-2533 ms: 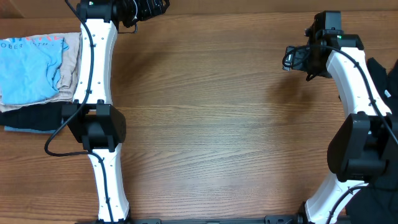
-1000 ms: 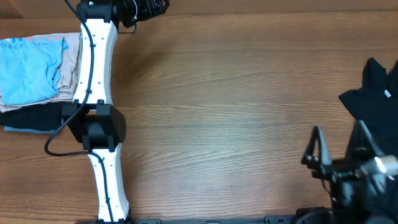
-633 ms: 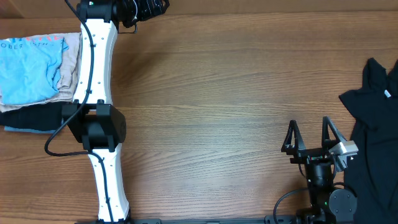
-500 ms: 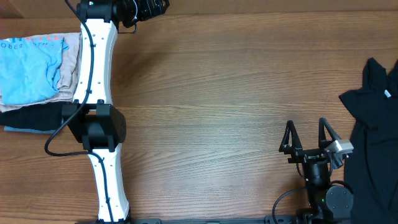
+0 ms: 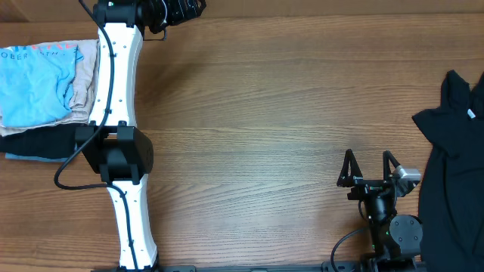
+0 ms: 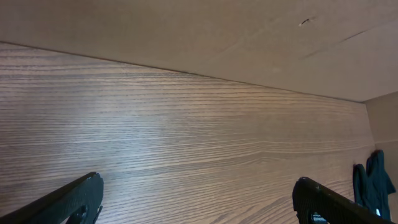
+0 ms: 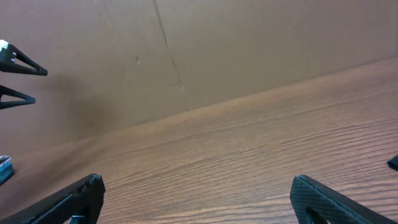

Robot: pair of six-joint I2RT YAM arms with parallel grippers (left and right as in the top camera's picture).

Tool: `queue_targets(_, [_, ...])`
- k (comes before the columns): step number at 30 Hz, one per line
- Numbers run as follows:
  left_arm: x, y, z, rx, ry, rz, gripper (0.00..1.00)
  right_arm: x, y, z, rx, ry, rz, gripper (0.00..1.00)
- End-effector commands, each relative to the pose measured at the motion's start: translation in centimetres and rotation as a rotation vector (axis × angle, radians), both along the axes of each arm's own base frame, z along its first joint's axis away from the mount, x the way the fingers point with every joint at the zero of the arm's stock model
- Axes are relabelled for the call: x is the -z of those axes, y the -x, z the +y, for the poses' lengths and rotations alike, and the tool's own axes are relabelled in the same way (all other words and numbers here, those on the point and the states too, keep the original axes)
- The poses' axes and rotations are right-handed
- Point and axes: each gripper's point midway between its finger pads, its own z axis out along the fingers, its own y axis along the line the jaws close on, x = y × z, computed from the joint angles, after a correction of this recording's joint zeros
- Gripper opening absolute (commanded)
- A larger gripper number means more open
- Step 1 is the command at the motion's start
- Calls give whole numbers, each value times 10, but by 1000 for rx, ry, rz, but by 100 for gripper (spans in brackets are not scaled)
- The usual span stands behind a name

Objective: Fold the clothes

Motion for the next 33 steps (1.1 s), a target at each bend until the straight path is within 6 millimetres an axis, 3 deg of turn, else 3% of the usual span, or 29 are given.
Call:
queue_targets(1, [-4,-2,3,-5,-6,-14,100,2,0,-1,7,-1,-2,100])
queue_targets(16, [-4,-1,2,-3,-6,-14,100,2,0,-1,7,-1,-2,100])
queue_targets(18, [-16,3,-1,2,-6,-28,100,2,0,-1,7,-1,-2,100])
queue_targets(20, [-40,18,-3,7,-5,-39,100,2,0,-1,7,-1,-2,100])
queue_targets(23, [-120,67,-2,8,-2,-118,100,2,0,-1,7,-1,-2,100])
queue_targets(24, [-167,92,-1,8,1,-205,100,2,0,-1,7,-1,-2,100])
queue_targets(25, [-202,114,0,7,3,-277,100,2,0,-1,7,-1,-2,100])
queue_targets(29, [-317,210,15,-43,-52,-564,100,2,0,-1,7,-1,-2,100])
queue_targets(30, [-347,245,22,-78,-64,-647,100,2,0,-1,7,-1,-2,100])
queue_targets(31, [-366,270,28,-107,-73,-705,100,2,0,-1,7,-1,-2,100])
queue_targets(33, [-384,310,34,-137,-85,-758,100,2,0,-1,7,-1,-2,100])
